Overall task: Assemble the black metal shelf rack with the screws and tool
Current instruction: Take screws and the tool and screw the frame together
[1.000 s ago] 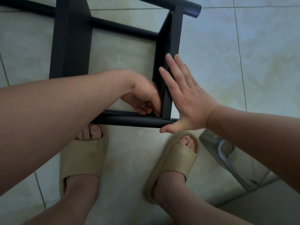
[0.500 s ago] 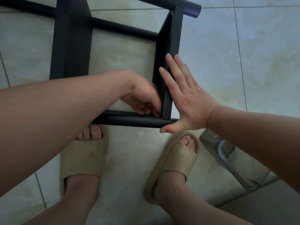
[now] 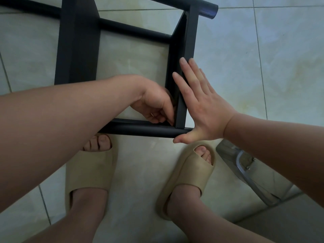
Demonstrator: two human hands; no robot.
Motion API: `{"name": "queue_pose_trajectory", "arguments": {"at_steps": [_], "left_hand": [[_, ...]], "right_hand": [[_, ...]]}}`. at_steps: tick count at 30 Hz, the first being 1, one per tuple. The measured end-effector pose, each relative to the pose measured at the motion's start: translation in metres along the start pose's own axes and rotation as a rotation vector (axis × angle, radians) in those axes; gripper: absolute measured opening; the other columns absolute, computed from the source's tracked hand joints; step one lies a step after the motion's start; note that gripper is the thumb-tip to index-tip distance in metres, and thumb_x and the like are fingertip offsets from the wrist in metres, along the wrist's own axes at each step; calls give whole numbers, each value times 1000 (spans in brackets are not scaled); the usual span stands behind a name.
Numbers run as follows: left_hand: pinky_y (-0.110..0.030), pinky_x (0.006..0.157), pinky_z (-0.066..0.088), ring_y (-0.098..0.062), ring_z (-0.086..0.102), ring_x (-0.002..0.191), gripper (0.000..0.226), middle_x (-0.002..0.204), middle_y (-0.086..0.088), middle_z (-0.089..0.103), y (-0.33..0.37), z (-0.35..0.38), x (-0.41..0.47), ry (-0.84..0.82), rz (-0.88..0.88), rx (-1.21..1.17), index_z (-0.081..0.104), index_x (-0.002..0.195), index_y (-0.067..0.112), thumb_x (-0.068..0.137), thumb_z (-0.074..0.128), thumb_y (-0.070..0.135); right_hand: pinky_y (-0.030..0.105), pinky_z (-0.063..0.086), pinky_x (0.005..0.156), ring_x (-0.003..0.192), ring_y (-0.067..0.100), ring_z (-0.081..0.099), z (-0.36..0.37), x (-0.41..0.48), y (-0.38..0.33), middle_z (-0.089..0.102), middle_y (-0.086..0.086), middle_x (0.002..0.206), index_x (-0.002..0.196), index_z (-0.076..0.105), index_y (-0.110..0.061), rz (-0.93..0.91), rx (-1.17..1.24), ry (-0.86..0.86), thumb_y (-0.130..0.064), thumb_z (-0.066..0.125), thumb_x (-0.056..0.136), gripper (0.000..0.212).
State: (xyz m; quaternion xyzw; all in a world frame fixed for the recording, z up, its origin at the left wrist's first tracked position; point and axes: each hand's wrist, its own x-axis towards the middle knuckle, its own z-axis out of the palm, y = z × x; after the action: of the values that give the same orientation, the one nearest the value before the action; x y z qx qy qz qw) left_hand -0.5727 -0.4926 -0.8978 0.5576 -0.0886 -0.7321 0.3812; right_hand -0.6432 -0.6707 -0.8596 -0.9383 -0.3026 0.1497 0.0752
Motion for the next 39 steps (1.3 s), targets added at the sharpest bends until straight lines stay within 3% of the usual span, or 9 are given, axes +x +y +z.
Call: {"name": "queue_pose_trajectory", "arguments": {"at_steps": [5, 11, 21, 26, 29, 33, 39], "left_hand": [[-24, 70, 45, -10, 53, 67, 8, 76, 4, 68, -2, -2, -1, -8, -33, -22, 71, 89, 16, 88, 66, 10], [-21, 63, 45, -9, 52, 61, 26, 71, 3, 68, -1, 0, 3, 4, -29, 34, 75, 66, 19, 88, 67, 7], [-20, 63, 46, -9, 53, 61, 18, 67, 3, 67, 1, -1, 0, 8, -20, 23, 72, 76, 16, 87, 67, 3], [-24, 72, 46, -9, 54, 69, 12, 76, 5, 69, 1, -3, -1, -1, -43, 25, 70, 95, 15, 88, 66, 7], [-26, 74, 45, -10, 53, 67, 8, 82, 5, 70, 0, -2, -2, -5, -54, 33, 73, 88, 19, 88, 67, 15], [-22, 65, 45, -10, 51, 63, 26, 72, 3, 68, 0, 0, 2, 7, -23, 36, 75, 67, 20, 88, 67, 8], [-22, 66, 44, -10, 51, 61, 15, 67, 3, 66, 2, 0, 1, 7, -9, 25, 70, 80, 14, 88, 67, 2]], "right_hand": [[61, 8, 124, 154, 48, -6, 0, 1, 0, -1, 32, 165, 159, 11, 5, 2, 0, -6, -94, 48, 70, 138], [60, 7, 125, 154, 47, -7, -1, 0, 0, -1, 31, 165, 159, 11, 5, 5, 3, -6, -94, 48, 70, 138], [62, 9, 124, 154, 47, -6, 0, 0, 0, -1, 32, 165, 158, 11, 5, 1, 6, 0, -94, 47, 70, 137], [62, 9, 124, 153, 48, -6, -1, 0, 0, 0, 32, 165, 158, 12, 6, 4, 4, -2, -94, 48, 70, 138], [62, 9, 124, 153, 48, -6, -1, 0, 0, 0, 32, 165, 158, 12, 6, 4, 9, -4, -93, 50, 69, 138], [62, 9, 124, 153, 48, -5, 0, 0, 0, 0, 32, 164, 158, 12, 6, 4, 10, -2, -93, 51, 69, 138], [62, 9, 124, 153, 48, -5, 0, 1, 0, 0, 32, 165, 158, 12, 6, 1, 16, -1, -93, 51, 69, 138]]}}
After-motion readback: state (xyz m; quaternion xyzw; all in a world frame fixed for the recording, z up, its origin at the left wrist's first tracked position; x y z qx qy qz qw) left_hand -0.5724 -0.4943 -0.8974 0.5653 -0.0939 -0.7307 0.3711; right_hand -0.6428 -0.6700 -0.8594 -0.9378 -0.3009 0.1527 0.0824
